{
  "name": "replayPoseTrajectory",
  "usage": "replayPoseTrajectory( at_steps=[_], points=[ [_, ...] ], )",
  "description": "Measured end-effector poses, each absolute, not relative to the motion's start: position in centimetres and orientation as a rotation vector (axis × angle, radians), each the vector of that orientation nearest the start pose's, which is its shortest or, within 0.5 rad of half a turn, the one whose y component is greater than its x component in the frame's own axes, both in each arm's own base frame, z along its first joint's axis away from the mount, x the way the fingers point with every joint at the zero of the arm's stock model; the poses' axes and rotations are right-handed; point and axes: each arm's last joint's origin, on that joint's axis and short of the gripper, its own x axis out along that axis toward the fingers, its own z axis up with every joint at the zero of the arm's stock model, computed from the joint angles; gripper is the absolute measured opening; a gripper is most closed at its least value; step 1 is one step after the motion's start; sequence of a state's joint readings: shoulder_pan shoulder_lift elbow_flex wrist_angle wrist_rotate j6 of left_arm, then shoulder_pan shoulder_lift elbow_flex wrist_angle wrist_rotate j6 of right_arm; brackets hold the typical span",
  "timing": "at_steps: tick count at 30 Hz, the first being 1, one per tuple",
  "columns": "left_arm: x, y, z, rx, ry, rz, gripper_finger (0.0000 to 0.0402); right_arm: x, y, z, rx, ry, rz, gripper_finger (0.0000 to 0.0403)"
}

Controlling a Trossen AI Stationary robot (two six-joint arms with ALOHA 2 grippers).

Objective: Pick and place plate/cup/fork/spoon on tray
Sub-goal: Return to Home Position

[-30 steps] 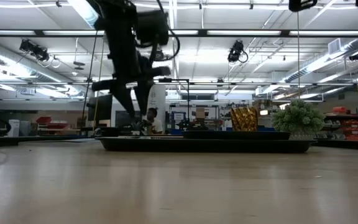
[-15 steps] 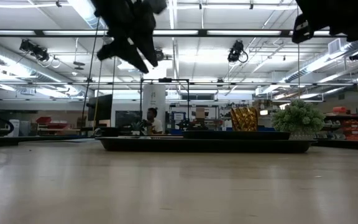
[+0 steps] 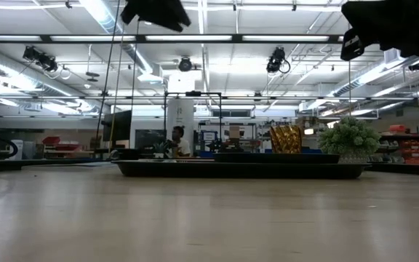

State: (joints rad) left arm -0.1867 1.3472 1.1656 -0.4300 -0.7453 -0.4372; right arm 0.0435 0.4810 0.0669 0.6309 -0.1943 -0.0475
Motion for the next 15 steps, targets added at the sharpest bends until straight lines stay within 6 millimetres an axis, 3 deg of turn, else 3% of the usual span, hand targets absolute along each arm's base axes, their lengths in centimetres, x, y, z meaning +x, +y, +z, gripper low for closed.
replayPoseTrajectory(
  at_steps=[9, 15],
  points=[
    [29.2, -4.2, 33.8, 0.107, 0.369, 0.536, 0.0142, 12.2, -0.6, 20.8, -0.072, -0.26, 0.11, 0.0005],
    [29.4, -3.4, 33.9, 0.239, 0.4, 0.535, 0.0141, 11.9, -1.6, 20.2, -0.018, -0.19, 0.021, 0.001]
  ],
)
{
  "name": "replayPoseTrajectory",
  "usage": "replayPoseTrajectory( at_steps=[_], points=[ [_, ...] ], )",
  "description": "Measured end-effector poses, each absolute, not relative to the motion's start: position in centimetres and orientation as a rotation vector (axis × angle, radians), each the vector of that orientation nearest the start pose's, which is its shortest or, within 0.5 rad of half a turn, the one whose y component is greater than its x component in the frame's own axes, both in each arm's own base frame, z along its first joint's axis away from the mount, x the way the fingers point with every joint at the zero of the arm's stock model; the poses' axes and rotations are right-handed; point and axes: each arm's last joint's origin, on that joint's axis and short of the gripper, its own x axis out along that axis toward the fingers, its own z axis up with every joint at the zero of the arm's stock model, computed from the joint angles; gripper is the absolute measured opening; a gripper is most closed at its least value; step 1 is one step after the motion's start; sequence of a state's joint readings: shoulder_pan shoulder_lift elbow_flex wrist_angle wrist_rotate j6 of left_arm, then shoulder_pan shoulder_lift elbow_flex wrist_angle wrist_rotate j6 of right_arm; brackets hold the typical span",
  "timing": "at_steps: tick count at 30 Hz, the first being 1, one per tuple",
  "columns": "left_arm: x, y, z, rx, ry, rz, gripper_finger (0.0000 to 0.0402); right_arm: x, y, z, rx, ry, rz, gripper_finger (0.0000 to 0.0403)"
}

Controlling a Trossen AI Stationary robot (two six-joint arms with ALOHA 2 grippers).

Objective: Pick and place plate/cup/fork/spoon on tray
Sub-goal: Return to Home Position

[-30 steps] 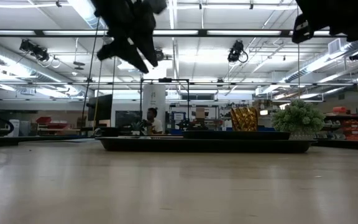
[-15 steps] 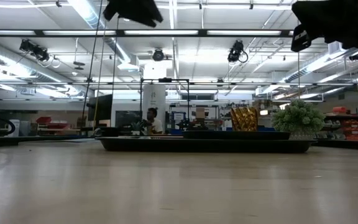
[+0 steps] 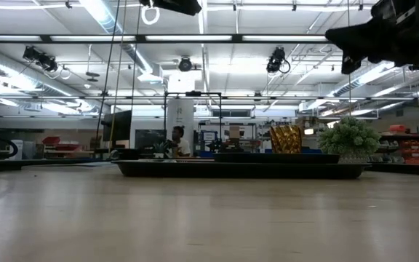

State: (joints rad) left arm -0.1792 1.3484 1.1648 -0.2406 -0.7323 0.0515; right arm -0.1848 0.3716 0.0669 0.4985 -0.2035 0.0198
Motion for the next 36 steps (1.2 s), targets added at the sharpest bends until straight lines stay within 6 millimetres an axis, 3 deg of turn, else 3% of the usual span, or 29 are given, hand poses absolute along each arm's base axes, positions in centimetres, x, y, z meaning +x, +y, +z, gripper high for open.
replayPoseTrajectory(
  at_steps=[5, 12, 18, 27, 31, 36],
  points=[
    [29.9, -2.9, 34.8, 0.244, 0.315, 0.523, 0.0141, 11.9, -1.9, 19.6, 0.032, -0.133, 0.004, 0.0009],
    [29.4, -4.6, 35.4, 0.202, 0.268, 0.393, 0.0141, 12.0, -1.9, 18.4, 0.105, -0.012, 0.0, 0.001],
    [26.3, -7.1, 37.7, 0.094, 0.175, 0.289, 0.0141, 11.5, -1.8, 17.6, 0.179, 0.077, -0.01, 0.001],
    [21.5, -8.2, 40.6, -0.07, 0.09, 0.099, 0.0141, 10.2, -1.8, 17.2, 0.263, 0.031, -0.166, 0.0011],
    [20.9, -9.1, 40.1, -0.059, 0.119, 0.052, 0.0141, 10.1, -1.9, 16.1, 0.342, 0.015, -0.253, 0.0011],
    [20.9, -10.4, 37.1, -0.071, 0.2, 0.013, 0.0137, 10.1, -2.0, 16.2, 0.395, -0.003, -0.282, 0.0011]
  ],
)
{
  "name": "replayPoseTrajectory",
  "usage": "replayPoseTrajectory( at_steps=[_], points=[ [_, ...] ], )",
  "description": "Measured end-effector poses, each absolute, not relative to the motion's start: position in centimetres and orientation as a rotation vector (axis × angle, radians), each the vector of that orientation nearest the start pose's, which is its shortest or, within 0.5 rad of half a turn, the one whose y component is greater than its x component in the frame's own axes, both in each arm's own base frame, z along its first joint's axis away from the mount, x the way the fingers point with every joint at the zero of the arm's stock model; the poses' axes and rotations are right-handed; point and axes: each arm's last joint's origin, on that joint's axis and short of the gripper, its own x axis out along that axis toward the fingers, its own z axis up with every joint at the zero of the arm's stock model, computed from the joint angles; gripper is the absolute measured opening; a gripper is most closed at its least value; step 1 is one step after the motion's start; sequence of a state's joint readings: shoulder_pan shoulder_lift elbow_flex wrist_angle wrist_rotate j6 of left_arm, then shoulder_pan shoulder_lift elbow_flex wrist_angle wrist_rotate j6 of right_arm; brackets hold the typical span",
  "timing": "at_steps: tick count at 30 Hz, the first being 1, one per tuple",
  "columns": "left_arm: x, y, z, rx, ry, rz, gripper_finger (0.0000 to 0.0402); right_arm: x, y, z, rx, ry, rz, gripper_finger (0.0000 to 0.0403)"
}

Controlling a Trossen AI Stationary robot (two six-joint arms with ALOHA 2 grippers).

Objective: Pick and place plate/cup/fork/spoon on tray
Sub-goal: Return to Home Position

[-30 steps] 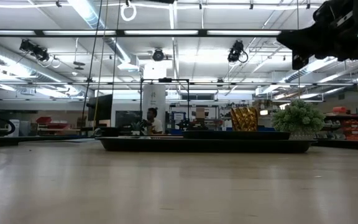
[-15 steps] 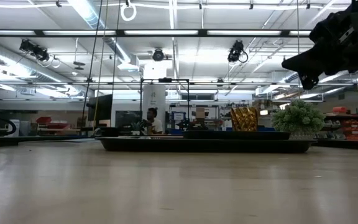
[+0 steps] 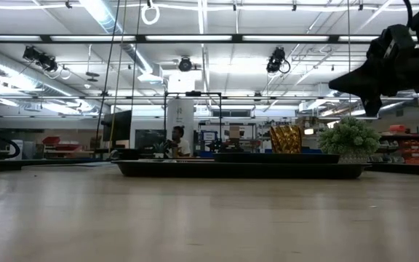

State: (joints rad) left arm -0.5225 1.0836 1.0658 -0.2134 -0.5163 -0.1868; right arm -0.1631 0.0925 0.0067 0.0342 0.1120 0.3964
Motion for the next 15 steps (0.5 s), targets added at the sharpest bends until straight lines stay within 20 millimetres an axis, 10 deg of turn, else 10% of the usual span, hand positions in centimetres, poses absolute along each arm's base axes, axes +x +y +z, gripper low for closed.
replayPoseTrajectory(
  at_steps=[15],
  points=[
    [20.59, -10.01, 36.56, 0.125, 0.171, 0.106, 0.0118, 10.09, -1.98, 16.2, 0.389, -0.005, -0.28, 0.0012]
  ],
)
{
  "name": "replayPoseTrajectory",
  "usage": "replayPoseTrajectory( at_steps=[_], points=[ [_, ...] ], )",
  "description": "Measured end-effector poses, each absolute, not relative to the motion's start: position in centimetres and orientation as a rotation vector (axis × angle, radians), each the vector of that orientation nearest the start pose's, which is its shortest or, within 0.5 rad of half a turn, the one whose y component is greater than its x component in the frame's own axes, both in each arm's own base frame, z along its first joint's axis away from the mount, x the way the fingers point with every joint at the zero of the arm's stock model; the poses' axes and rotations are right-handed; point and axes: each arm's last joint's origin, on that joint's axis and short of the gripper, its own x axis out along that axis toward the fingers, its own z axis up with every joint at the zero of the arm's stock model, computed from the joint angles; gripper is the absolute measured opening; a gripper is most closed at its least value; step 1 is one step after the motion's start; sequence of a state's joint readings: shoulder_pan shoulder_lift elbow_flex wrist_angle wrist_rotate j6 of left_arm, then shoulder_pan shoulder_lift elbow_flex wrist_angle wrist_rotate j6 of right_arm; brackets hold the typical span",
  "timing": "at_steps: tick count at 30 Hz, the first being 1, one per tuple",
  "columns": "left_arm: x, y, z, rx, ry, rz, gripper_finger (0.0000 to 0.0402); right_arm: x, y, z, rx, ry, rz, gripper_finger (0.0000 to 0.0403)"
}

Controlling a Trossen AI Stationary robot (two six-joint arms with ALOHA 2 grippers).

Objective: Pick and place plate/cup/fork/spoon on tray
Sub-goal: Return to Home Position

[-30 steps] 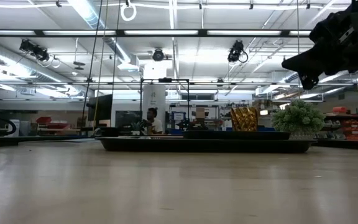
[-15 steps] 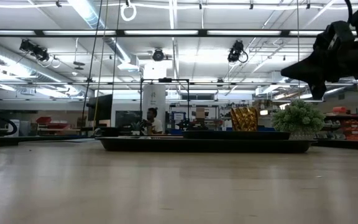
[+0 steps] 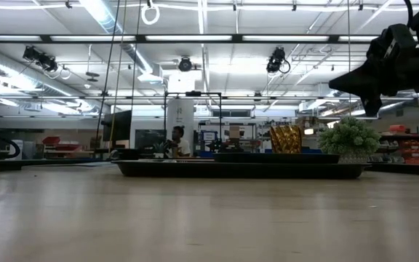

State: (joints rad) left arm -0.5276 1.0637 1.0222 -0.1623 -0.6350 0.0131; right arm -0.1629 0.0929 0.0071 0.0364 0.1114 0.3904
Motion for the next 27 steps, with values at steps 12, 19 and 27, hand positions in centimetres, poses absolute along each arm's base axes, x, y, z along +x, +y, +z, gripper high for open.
replayPoseTrajectory(
  at_steps=[12, 19, 27],
  points=[
    [20.5, -9.6, 36.7, 0.072, 0.153, 0.124, 0.0119, 10.1, -2.0, 16.2, 0.389, -0.004, -0.28, 0.0016],
    [19.6, -9.5, 31.9, 0.022, 0.058, 0.105, 0.0119, 10.1, -2.0, 16.2, 0.389, -0.006, -0.279, 0.0016],
    [16.3, -8.6, 27.7, -0.07, -0.051, -0.242, 0.0119, 10.1, -2.0, 16.4, 0.388, -0.025, -0.275, 0.0014]
  ],
)
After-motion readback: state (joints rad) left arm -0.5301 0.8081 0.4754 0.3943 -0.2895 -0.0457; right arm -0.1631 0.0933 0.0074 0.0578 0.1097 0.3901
